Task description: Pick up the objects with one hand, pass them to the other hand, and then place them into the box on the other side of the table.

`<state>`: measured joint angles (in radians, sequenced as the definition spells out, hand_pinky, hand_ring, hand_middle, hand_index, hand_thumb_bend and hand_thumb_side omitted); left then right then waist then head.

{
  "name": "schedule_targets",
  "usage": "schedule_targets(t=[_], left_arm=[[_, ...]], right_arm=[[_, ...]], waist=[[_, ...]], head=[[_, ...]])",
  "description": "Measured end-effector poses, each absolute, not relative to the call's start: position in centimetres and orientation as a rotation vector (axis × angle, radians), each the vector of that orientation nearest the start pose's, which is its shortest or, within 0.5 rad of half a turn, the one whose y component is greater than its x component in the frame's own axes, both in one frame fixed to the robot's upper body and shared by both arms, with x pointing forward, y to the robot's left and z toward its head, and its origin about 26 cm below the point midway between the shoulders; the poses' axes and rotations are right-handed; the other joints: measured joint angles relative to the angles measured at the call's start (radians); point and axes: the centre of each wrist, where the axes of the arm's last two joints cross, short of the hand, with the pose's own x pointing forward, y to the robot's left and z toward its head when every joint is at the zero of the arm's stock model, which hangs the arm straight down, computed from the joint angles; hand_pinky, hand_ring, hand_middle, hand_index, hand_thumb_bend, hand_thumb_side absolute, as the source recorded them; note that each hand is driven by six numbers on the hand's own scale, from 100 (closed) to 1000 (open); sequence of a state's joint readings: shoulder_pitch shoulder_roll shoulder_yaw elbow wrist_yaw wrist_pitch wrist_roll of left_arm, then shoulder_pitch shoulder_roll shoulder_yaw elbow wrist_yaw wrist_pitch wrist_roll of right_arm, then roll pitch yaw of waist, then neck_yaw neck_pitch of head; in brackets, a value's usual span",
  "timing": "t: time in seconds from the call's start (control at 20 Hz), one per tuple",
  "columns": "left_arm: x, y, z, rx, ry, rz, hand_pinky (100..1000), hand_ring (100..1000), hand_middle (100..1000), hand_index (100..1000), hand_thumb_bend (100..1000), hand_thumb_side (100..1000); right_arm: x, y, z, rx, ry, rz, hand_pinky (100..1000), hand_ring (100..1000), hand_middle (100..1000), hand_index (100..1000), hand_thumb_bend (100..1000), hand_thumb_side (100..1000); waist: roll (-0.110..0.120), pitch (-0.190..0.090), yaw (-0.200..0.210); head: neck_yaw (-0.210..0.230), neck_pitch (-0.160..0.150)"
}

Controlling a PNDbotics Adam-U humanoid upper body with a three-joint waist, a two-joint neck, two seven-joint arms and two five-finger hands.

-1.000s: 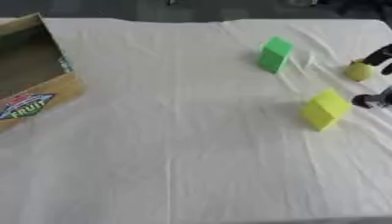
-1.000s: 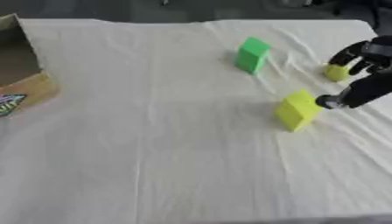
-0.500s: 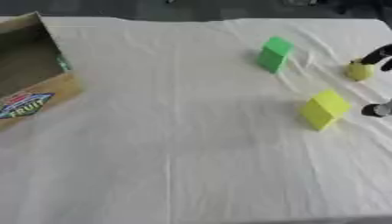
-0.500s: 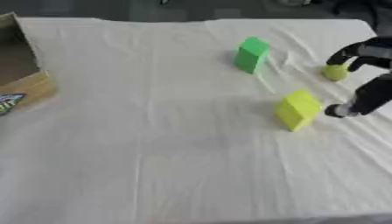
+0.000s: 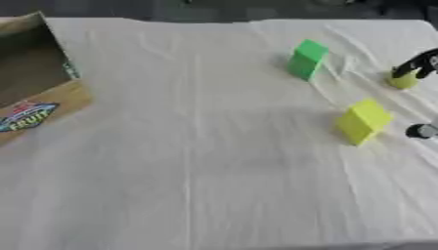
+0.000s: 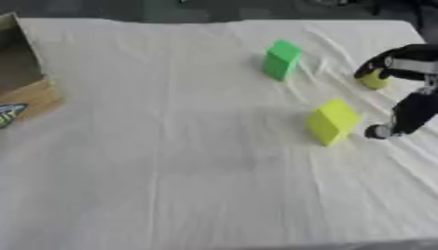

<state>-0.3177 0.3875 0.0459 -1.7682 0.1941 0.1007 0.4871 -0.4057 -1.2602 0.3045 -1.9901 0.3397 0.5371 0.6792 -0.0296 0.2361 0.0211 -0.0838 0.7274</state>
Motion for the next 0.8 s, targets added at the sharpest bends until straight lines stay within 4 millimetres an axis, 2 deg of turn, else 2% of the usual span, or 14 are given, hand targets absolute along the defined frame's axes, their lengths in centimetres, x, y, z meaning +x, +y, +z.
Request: schedule_targets(t=[0.45, 0.8], left_arm=[[33.3, 29.9, 16.6, 0.397, -1.992, 0.256, 452, 788, 666, 793, 200, 869], [33.3, 29.8, 16.7, 0.390, -1.995, 0.253, 452, 789, 667, 793, 200, 870]], right_arm=[[28.8, -30.7, 27.5, -0.859, -0.899, 1.545, 1000, 907, 917, 904, 545, 123], [29.8, -31.0, 26.7, -0.850, -0.854, 1.575, 1000, 909, 918, 905, 552, 123]], waist=[[0.001, 0.007, 0.007], [0.004, 0.017, 0.011]], head=[[-0.007, 0.000], [-0.013, 0.000]])
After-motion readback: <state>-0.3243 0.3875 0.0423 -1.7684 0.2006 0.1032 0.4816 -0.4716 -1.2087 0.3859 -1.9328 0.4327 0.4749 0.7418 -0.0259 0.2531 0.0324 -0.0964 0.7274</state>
